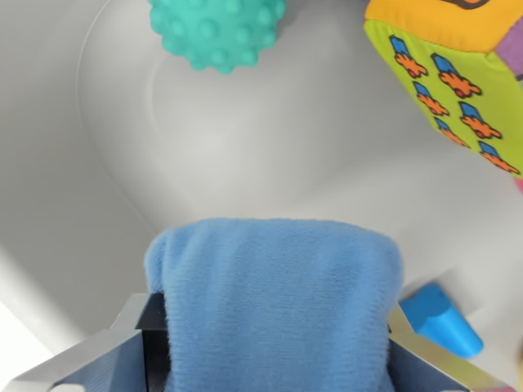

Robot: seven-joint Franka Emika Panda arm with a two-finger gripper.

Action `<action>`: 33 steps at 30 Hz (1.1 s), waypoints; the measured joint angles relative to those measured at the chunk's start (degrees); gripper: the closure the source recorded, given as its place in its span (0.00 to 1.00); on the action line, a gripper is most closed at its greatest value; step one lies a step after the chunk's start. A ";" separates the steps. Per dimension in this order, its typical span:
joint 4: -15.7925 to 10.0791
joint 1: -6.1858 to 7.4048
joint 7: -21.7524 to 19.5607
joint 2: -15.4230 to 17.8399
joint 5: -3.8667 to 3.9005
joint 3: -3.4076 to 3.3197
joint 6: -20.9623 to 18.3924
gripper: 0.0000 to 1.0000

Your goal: Pick an object from the bin

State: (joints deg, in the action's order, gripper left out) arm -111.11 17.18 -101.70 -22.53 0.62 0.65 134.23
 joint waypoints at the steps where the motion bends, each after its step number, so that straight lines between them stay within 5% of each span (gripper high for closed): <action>1: 0.08 0.00 0.01 0.42 -0.01 0.01 -0.54 1.00; 33: 5.24 0.00 0.08 8.10 -0.20 0.17 -13.78 1.00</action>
State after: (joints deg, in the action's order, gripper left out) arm -105.87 17.18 -101.62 -14.43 0.41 0.82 120.45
